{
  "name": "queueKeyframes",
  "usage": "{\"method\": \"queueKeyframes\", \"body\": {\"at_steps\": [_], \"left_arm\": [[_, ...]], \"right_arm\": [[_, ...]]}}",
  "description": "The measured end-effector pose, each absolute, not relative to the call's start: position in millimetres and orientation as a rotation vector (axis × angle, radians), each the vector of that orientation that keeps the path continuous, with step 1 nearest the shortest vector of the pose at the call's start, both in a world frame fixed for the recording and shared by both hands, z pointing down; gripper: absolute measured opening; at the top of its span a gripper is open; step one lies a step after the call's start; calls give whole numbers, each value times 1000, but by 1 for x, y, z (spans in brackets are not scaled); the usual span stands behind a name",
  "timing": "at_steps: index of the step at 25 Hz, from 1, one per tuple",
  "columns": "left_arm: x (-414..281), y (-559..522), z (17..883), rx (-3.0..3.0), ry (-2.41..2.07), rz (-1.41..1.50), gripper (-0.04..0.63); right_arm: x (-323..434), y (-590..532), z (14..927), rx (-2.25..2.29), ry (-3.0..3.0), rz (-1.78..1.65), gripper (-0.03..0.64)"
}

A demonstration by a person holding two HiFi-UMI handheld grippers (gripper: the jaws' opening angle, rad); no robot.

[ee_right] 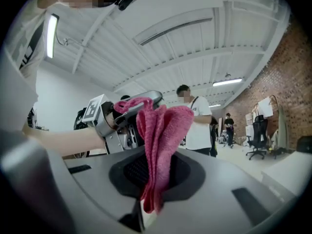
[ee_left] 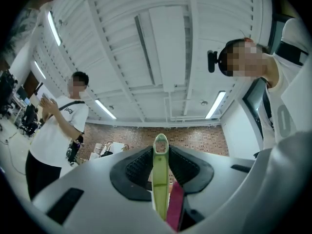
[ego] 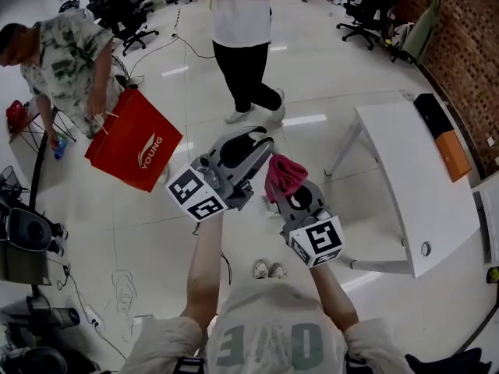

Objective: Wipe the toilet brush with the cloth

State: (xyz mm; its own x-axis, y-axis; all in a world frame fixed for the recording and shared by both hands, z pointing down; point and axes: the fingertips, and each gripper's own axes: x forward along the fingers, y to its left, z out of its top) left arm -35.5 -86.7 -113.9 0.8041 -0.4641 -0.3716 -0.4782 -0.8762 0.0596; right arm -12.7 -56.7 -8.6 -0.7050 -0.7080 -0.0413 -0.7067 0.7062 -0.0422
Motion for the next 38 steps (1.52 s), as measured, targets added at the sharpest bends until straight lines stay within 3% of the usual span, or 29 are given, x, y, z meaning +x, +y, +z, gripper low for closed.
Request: {"method": "queueKeyframes", "body": {"at_steps": [10, 16, 20, 30, 38], "left_arm": [[-38, -93, -86, -3023, 545, 601, 107], [-43, -108, -29, -3048, 426, 569, 107], [-40, -135, 67, -3034, 357, 554, 107], [-23, -201, 399, -3023, 184, 588, 107], [-6, -216, 520, -3045, 90, 691, 107]], "right_arm": [[90, -96, 46, -1531, 2744, -161, 31], [109, -117, 101, -1517, 2788, -126, 31], [120, -147, 203, -1537, 2797, -106, 31], [122, -198, 546, -1493, 2734, -130, 31], [134, -198, 656, -1511, 2740, -152, 31]]}}
